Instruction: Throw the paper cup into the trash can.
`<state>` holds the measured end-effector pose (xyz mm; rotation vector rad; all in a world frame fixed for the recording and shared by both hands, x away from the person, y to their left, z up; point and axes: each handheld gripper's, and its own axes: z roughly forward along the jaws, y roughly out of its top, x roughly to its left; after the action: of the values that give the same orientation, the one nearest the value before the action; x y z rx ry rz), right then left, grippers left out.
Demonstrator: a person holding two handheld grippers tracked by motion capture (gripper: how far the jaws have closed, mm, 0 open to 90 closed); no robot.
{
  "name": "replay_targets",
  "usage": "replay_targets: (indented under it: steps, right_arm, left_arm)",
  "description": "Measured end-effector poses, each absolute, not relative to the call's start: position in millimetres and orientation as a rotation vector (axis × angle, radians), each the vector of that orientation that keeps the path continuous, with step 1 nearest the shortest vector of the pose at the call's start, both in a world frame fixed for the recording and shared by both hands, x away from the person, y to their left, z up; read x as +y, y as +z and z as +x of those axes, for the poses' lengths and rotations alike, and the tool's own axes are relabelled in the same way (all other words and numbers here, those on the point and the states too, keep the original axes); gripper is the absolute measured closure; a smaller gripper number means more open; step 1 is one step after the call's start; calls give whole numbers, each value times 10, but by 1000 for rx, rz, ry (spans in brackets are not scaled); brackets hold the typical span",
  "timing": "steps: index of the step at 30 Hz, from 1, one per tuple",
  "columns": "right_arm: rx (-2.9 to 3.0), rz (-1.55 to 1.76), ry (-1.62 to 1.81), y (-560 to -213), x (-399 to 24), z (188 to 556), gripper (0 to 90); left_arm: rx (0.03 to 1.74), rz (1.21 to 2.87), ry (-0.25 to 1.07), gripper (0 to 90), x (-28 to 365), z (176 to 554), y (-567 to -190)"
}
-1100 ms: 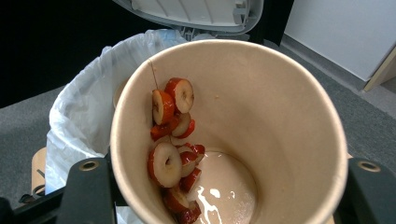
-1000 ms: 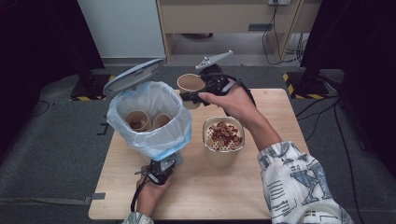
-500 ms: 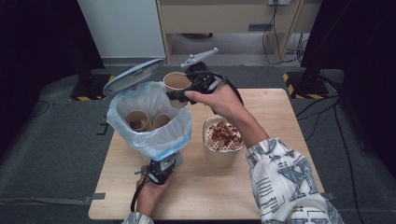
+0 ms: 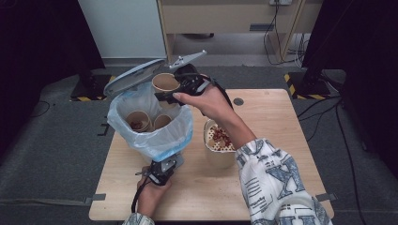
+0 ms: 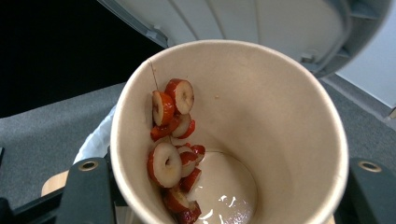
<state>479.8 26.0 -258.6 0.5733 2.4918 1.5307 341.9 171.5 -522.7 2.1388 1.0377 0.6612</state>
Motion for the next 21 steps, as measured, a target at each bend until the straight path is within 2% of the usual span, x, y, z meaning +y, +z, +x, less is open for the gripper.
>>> replay_targets:
  steps: [21]
  right_arm:
    - [2508, 561, 1509, -2805, 585, 4807, 316]
  left_arm:
    - [1040, 2137, 662, 889, 1713, 3418, -5228]
